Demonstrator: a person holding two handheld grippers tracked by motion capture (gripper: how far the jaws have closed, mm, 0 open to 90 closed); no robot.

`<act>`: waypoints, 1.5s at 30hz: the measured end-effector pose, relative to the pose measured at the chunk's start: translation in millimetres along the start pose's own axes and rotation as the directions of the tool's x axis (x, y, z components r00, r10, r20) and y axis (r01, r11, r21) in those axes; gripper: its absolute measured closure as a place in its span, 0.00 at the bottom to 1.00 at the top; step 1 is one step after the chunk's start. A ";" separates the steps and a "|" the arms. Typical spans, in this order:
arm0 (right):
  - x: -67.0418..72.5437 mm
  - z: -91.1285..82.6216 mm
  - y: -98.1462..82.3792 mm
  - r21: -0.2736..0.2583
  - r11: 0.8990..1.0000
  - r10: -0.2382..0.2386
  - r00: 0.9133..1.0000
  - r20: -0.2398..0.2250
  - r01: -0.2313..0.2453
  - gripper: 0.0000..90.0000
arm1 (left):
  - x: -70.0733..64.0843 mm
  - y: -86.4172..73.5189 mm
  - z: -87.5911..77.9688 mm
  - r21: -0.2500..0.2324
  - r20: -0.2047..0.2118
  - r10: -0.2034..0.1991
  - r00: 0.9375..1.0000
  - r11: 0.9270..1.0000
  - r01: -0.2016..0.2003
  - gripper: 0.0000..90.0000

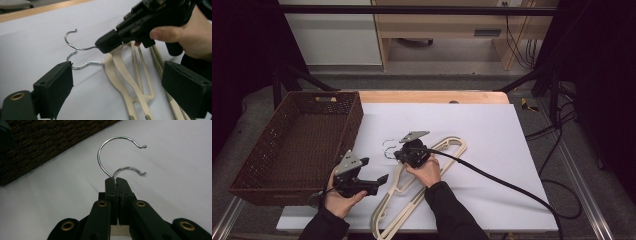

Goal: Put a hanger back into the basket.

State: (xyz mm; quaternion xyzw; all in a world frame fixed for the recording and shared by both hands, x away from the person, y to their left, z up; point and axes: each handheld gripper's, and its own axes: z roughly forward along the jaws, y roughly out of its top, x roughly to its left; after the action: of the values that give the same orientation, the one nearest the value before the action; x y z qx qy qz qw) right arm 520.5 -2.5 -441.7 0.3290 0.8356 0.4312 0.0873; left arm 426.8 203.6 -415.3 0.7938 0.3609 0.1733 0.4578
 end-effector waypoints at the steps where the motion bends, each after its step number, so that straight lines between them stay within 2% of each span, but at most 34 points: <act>1: -0.7 -0.5 0.0 -0.001 1.000 -0.011 1.000 -0.002 0.011 0.99 | -0.5 0.0 4.8 0.011 0.002 0.004 1.000 1.000 -0.004 0.13; 10: 0.6 -4.1 1.0 -0.016 0.999 -0.031 1.000 -0.005 0.031 0.99 | -2.5 -2.2 39.4 0.102 0.075 -0.027 0.997 0.995 0.020 0.24; 15: 1.1 -6.9 1.9 -0.027 0.999 -0.033 0.999 -0.008 0.033 0.99 | 0.7 -2.1 62.4 0.136 0.106 -0.071 0.992 0.989 0.057 0.35; 18: 3.0 -9.0 2.2 -0.028 0.999 -0.035 0.999 -0.005 0.035 0.99 | 0.3 -1.5 69.4 0.163 0.116 -0.068 0.991 0.986 0.049 0.43; 25: 4.3 -13.6 2.7 -0.041 0.998 -0.055 0.998 -0.008 0.054 0.99 | 1.0 -2.3 75.5 0.186 0.132 -0.095 0.987 0.980 0.069 0.60; 31: 6.8 -17.9 3.3 -0.044 0.997 -0.061 0.998 -0.004 0.061 0.99 | -1.1 -0.6 74.8 0.185 0.167 -0.130 0.977 0.978 0.098 0.74; 39: 7.0 -30.9 0.9 -0.054 0.996 -0.069 0.998 -0.003 0.069 0.98 | -9.5 4.4 71.0 0.176 0.158 -0.127 0.979 0.979 0.098 0.79; 43: 7.1 -41.9 -1.0 -0.077 0.995 -0.070 0.998 -0.001 0.069 0.92 | -15.2 7.7 67.6 0.170 0.163 -0.145 0.976 0.978 0.117 0.82; 45: 7.3 -48.8 -1.4 -0.087 0.994 -0.071 0.997 0.000 0.071 0.89 | -17.6 9.4 65.2 0.158 0.173 -0.158 0.972 0.979 0.131 0.84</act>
State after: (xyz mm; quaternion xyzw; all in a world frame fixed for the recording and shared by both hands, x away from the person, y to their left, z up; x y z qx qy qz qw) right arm 493.2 -30.9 -411.8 0.2942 0.8273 0.4644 0.1155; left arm 458.2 148.5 -440.2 0.8093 0.3857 0.0384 0.4414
